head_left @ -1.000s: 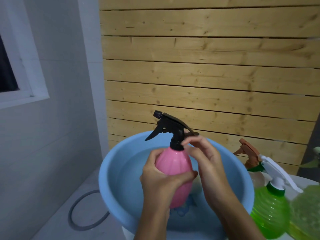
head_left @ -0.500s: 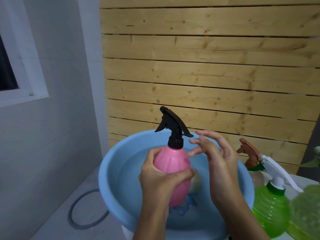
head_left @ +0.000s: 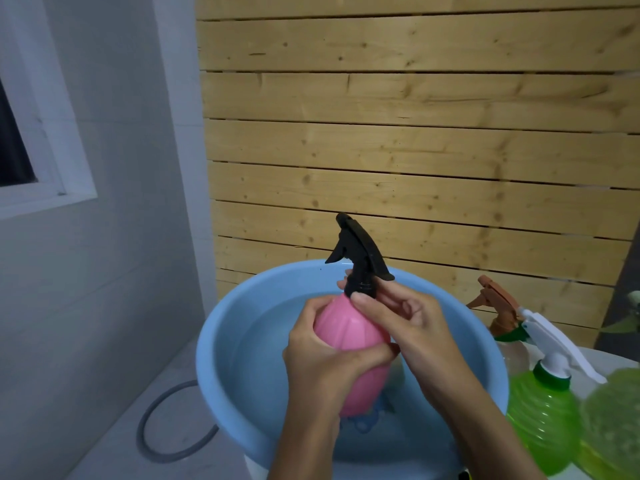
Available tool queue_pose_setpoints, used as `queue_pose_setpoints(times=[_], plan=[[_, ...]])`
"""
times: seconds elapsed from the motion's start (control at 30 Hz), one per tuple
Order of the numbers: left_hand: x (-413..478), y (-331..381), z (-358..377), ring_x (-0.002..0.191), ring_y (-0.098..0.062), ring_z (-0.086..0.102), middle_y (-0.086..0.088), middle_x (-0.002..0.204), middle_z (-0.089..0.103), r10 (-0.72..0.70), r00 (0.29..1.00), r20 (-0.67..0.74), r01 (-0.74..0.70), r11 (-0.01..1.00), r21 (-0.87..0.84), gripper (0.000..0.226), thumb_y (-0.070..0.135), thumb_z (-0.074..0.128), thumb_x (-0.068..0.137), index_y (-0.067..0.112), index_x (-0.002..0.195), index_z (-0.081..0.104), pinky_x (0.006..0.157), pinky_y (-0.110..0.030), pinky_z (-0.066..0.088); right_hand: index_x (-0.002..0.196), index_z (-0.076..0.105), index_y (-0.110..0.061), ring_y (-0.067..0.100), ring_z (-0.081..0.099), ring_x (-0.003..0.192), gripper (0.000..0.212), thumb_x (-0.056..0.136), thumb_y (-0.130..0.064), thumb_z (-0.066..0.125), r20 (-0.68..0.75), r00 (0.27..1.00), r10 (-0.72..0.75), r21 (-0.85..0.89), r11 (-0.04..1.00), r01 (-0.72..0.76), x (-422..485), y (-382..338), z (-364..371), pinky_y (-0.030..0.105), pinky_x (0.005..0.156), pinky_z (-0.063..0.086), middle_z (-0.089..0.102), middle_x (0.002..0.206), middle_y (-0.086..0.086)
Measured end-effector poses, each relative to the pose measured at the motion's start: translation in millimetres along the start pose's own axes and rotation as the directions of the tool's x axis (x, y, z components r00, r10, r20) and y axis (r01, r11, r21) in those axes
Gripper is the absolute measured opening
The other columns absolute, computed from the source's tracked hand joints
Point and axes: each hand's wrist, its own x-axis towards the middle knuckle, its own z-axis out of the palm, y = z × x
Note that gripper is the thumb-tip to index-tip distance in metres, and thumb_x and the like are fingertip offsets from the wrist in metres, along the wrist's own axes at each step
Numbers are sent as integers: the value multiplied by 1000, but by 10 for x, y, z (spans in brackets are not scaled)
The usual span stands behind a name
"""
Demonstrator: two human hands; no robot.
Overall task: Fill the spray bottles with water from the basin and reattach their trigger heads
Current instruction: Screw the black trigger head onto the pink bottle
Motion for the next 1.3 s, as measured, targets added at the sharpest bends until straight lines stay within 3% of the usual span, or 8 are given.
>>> queue_pose_setpoints(times=[0.2,0.47,0.6,0.77,0.83,0.93,1.1,1.3], plan=[[-2,1,28,72,5,61,23,82,66,24,999,-28,-23,1000,18,61,36,83,31,39,88,61,55,-13,49,94,76,-16,22,68,97,12,83,-15,72,-145,985,-98,-156,985,75,-15,8,94,40,91,52,75,90,0],[-4,27,37,78,7,58,23,82,63,86,996,-37,-81,990,117,61,42,78,34,36,92,60,59,-11,46,90,76,-19,4,68,92,9,82,-19,73,-241,964,-110,-220,974,56,-41,-18,119,28,87,52,75,87,-11],[-1,26,34,82,1,59,18,86,64,84,995,-53,-75,985,152,67,44,80,32,37,95,59,65,-21,51,91,76,-17,5,68,93,12,79,-22,75,-143,989,-30,-280,960,-12,2,-91,38,29,87,51,75,88,-8],[-26,23,48,83,6,56,24,84,61,136,990,-28,-127,969,210,67,37,92,34,39,90,56,65,-17,46,92,70,-19,18,68,94,51,65,-62,73,-121,988,96,-294,947,-128,24,-307,-24,43,92,52,72,92,7],[-31,32,79,81,5,56,24,85,61,154,988,-20,-145,960,240,67,36,93,36,37,93,57,64,-17,44,91,69,-24,21,68,95,50,67,-68,66,-133,986,104,-333,932,-143,57,-379,-33,49,92,51,71,94,9],[-38,91,141,83,-9,57,20,87,61,174,984,-26,-160,949,271,68,37,92,37,35,95,57,62,-22,41,88,69,-16,24,67,92,35,80,-49,66,-156,984,91,-448,881,-152,157,-494,-65,46,87,53,72,89,11],[-71,195,286,85,-14,52,17,94,57,192,981,-17,-180,946,269,69,39,91,41,39,98,50,67,-24,36,78,71,-10,-2,61,63,17,91,-17,62,-174,980,92,-558,811,-175,294,-736,-154,7,57,42,75,77,3],[-119,282,607,103,-13,53,19,110,56,176,984,13,-176,978,110,77,51,87,46,44,113,50,86,-31,46,74,69,-7,-2,54,51,19,90,-12,61,-216,974,68,-582,792,-185,427,-1014,-295,7,49,41,72,73,7]])
